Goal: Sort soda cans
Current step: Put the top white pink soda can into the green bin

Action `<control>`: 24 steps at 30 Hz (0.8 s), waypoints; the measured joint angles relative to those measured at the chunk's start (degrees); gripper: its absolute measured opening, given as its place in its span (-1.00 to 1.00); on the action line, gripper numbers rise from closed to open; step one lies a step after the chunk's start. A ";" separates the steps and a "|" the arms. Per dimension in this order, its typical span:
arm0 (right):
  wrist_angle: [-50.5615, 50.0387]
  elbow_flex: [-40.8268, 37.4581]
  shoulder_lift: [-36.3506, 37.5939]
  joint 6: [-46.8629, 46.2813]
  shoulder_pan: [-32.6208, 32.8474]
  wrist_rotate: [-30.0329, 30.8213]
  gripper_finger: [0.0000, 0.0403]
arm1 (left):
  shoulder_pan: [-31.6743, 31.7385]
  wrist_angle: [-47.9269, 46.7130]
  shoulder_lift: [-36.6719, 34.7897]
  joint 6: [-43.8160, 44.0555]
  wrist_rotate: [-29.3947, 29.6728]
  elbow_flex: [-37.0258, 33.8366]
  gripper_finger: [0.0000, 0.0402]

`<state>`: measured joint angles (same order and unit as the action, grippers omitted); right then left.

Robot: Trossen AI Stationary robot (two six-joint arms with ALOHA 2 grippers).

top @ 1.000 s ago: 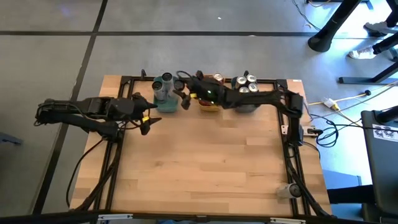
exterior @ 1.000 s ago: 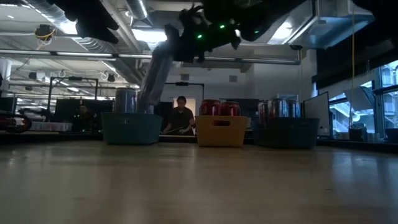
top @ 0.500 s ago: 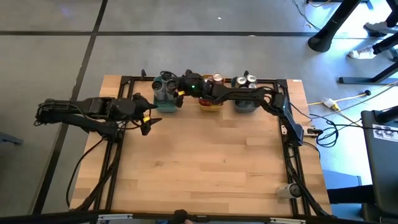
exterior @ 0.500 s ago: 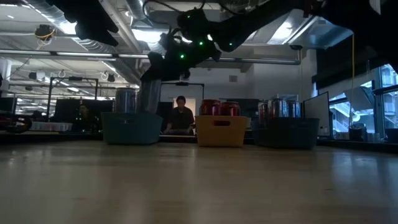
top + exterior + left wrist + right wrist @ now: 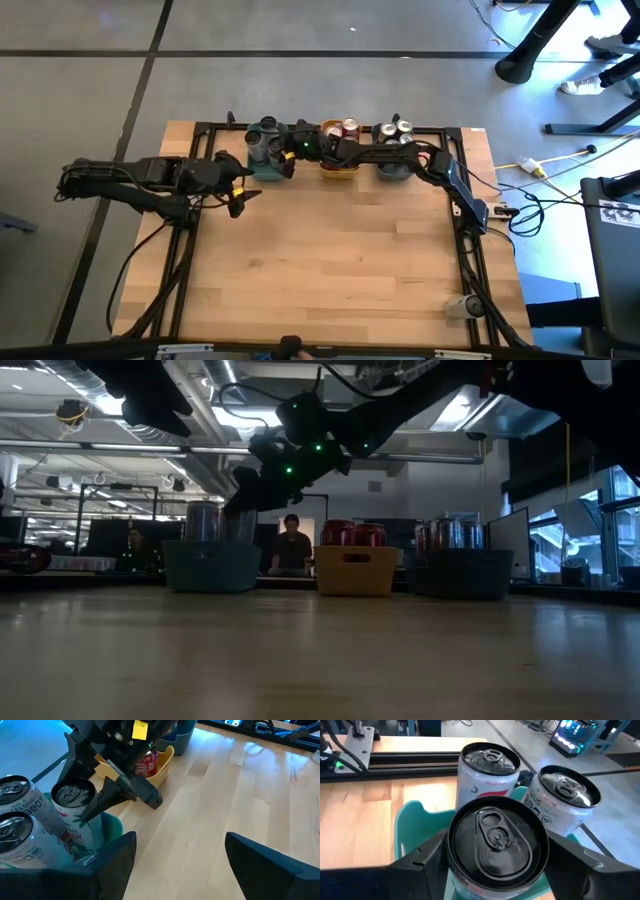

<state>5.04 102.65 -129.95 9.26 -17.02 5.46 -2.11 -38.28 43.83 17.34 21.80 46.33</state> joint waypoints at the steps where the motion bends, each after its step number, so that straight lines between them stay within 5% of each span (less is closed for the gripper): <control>1: -0.02 0.00 -0.06 -0.02 0.02 0.20 0.24 | 0.00 0.10 0.05 0.08 -0.02 0.00 0.47; 24: 1.41 -0.02 -0.21 -1.39 0.08 1.92 0.62 | -0.02 -0.05 0.24 0.48 -0.02 0.00 0.47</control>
<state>6.44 102.63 -130.16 7.86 -16.94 7.38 -2.13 -38.34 44.07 17.82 21.78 46.33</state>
